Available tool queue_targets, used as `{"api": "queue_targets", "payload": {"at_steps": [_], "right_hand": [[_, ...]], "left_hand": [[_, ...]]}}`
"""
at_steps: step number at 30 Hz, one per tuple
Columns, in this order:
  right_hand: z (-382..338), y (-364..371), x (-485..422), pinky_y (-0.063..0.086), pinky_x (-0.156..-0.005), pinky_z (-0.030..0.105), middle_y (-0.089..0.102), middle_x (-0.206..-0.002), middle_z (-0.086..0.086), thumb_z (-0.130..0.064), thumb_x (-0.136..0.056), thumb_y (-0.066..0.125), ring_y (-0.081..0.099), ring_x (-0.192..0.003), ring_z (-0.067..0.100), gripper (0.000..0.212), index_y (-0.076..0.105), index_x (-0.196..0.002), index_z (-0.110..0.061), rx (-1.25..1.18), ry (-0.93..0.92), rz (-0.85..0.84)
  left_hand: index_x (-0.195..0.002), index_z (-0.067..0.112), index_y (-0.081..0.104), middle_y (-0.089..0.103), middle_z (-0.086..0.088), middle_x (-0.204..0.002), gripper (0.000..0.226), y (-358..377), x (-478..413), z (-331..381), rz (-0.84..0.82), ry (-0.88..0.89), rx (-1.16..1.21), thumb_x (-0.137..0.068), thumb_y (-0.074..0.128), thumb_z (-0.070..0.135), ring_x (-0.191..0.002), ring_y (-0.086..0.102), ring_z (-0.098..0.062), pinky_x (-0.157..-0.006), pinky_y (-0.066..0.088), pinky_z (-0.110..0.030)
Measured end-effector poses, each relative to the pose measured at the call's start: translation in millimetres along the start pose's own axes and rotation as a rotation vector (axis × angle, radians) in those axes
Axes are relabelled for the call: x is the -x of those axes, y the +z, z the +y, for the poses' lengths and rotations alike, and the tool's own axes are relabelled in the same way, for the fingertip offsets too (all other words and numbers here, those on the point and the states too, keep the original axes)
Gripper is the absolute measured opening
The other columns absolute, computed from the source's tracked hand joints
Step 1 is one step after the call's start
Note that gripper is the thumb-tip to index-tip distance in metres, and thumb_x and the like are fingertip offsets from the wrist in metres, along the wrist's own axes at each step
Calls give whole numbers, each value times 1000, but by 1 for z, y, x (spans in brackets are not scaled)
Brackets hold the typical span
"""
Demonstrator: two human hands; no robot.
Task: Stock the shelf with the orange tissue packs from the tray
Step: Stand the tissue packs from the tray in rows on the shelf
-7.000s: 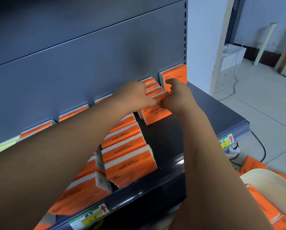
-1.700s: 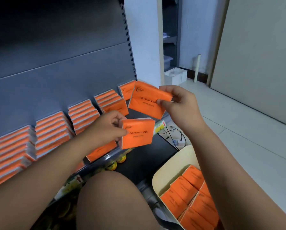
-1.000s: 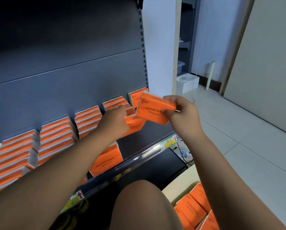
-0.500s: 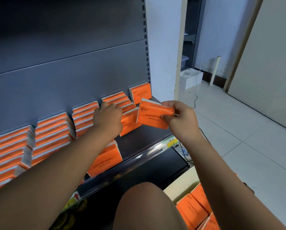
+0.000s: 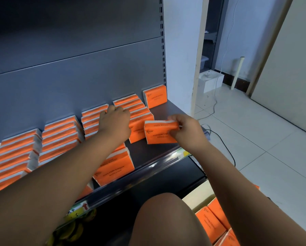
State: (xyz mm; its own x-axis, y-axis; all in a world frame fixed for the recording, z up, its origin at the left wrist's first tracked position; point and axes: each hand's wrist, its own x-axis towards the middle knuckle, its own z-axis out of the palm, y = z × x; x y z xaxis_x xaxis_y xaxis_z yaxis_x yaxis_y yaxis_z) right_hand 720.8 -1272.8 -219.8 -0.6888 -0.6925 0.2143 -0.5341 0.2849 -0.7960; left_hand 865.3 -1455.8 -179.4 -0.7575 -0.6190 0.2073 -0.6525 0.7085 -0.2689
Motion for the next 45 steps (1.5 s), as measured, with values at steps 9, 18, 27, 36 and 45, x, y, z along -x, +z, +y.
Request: {"api": "queue_targets", "payload": {"at_steps": [9, 18, 27, 36, 45], "right_hand": [[-5, 24, -15, 54, -89, 38, 61, -113, 8, -7, -87, 62, 62, -102, 26, 42, 72, -125, -23, 173, -127, -64], [-7, 48, -20, 47, -76, 30, 61, -115, 8, -9, -85, 65, 63, -98, 26, 36, 62, -120, -13, 163, -121, -2], [-15, 58, -19, 56, -79, 42, 65, -106, 5, -9, -87, 61, 64, -93, 26, 25, 61, -112, -13, 167, -77, 12], [-14, 50, 12, 48, -85, 36, 62, -126, 3, -13, -93, 57, 61, -112, 25, 38, 57, -131, -17, 123, -28, 75], [16, 9, 97, 32, -117, 43, 44, -157, 6, -36, -104, 43, 21, -155, 20, 49, 47, -149, -18, 39, 126, 313]], "left_hand": [[-118, 23, 64, 64, 2, -123, 31, -10, 2, -9, -32, 21, 341, -87, 66, 25, -117, 50, -25, -89, 48, -41], [-113, 30, 66, 62, 9, -117, 48, -6, 8, 3, -52, 148, 285, -83, 63, 67, -116, 52, -21, -93, 47, -43], [-109, 26, 59, 62, 6, -112, 31, -5, 11, 5, -39, 174, 280, -87, 69, 45, -101, 58, -19, -83, 50, -41], [-115, 16, 52, 61, -6, -120, 42, -18, 31, 31, 18, 78, 220, -89, 64, 47, -113, 56, -31, -82, 45, -41], [-140, 16, 52, 53, -3, -148, 50, -34, 86, 110, 91, 289, 410, -103, 44, 49, -145, 37, -27, -117, 34, -42]]}}
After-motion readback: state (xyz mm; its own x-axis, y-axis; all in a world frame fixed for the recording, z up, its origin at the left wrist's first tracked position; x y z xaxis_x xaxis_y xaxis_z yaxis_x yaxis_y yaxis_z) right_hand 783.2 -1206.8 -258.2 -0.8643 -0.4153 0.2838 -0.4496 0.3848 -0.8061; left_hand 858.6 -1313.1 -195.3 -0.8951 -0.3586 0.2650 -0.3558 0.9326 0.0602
